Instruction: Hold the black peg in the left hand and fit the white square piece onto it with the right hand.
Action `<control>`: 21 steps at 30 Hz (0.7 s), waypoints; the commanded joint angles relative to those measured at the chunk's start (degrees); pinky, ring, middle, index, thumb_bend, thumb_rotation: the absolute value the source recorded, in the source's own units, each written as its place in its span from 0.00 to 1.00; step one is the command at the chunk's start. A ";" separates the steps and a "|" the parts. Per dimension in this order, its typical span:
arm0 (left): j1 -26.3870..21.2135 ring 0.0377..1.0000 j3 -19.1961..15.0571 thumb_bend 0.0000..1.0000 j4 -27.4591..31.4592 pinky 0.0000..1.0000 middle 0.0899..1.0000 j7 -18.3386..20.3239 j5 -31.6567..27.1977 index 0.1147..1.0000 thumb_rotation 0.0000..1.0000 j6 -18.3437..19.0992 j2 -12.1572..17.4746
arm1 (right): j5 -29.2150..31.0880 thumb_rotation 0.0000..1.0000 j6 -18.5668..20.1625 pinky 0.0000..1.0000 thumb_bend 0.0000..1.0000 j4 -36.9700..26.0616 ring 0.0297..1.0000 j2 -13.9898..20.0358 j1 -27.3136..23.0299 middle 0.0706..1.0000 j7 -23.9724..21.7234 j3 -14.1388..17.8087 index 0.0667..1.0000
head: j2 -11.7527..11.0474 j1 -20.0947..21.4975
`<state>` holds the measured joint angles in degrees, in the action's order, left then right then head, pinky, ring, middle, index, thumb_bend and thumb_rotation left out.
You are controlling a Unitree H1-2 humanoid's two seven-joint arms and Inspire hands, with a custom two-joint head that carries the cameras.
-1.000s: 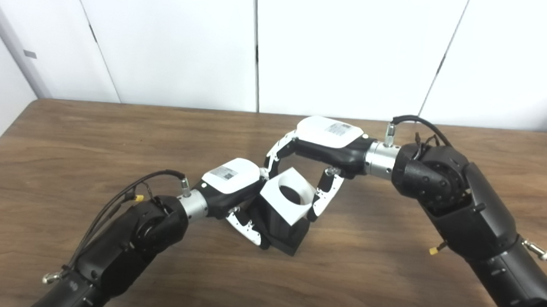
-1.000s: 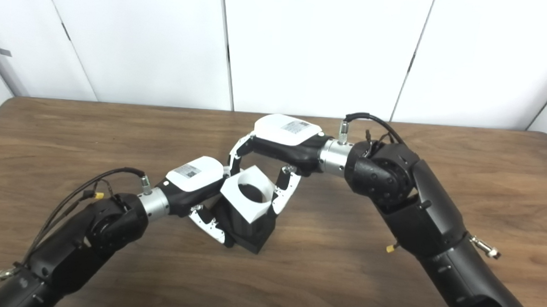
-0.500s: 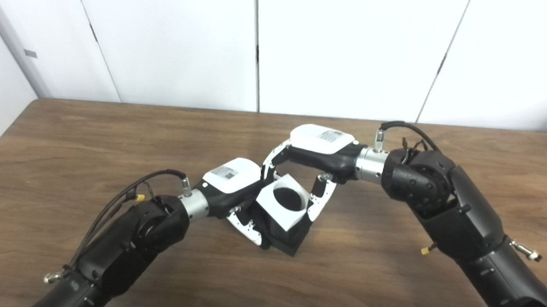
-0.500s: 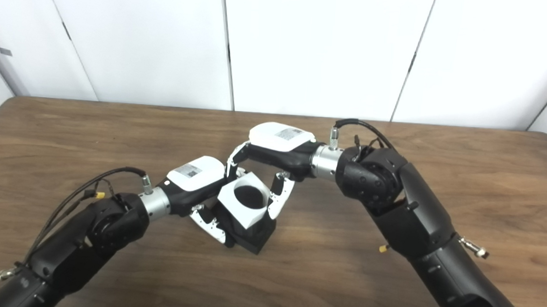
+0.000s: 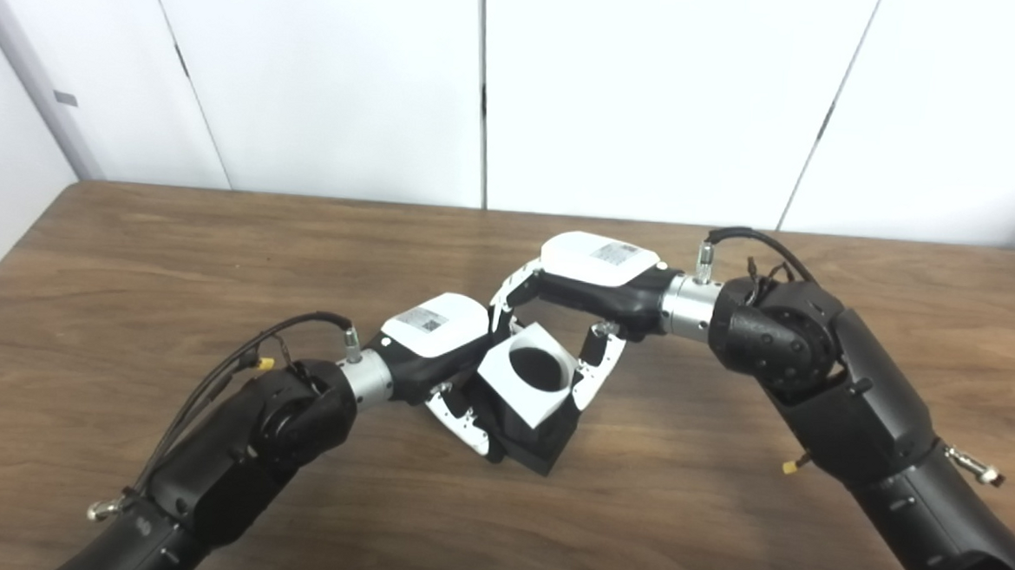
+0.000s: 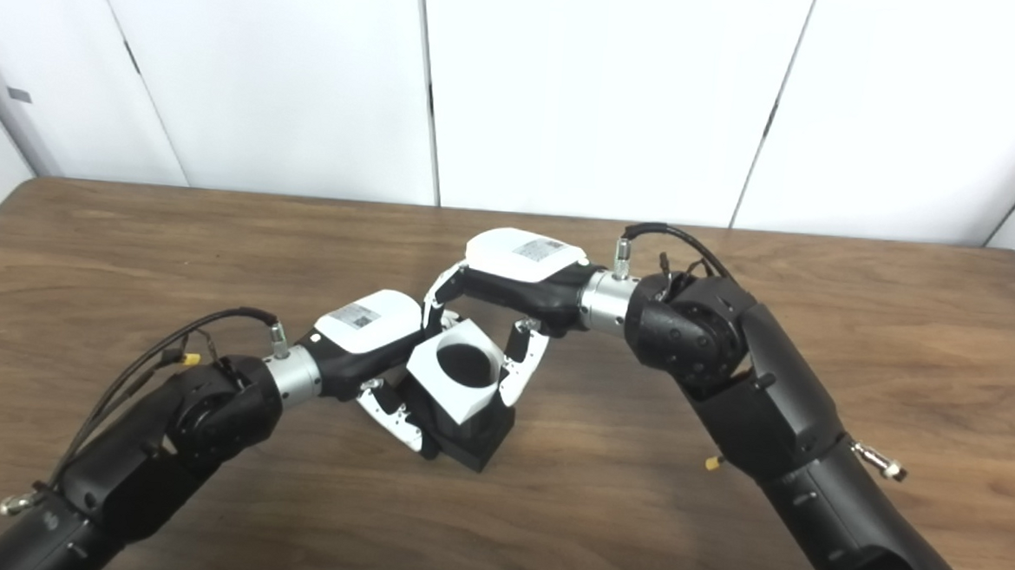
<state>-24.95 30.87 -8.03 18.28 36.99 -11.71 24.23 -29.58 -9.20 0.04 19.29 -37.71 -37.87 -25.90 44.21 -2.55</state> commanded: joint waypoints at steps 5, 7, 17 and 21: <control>1.61 0.89 2.16 0.52 -1.47 0.73 0.83 4.39 2.00 0.42 0.07 1.70 -0.17 | -1.86 0.16 1.90 0.85 0.52 -0.25 0.79 0.46 -1.73 0.76 -1.76 -1.60 0.46 | 0.04 0.06; 1.55 0.89 2.12 0.52 -1.52 0.73 0.83 4.43 2.01 0.42 0.07 1.70 -0.12 | -2.12 0.24 2.43 0.84 0.73 -0.45 0.80 0.84 -1.61 0.76 -1.65 -1.69 0.51 | 0.08 0.05; 1.45 0.89 1.98 0.52 -1.42 0.73 0.82 4.46 1.85 0.42 0.07 1.66 -0.20 | -2.03 0.33 4.08 0.84 0.94 -1.86 0.81 1.76 -1.23 0.78 -2.23 -2.00 0.59 | 0.53 0.22; 1.42 0.89 1.96 0.52 -1.59 0.73 0.82 4.09 1.93 0.42 0.07 1.25 -0.17 | -2.15 0.32 4.56 0.84 0.94 -2.11 0.81 1.95 -1.31 0.79 -2.56 -2.08 0.59 | 0.66 0.22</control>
<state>-24.93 30.76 -7.96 18.30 37.06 -11.69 24.14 -31.07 -5.02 -0.94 20.56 -37.86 -39.22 -27.65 44.74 -2.29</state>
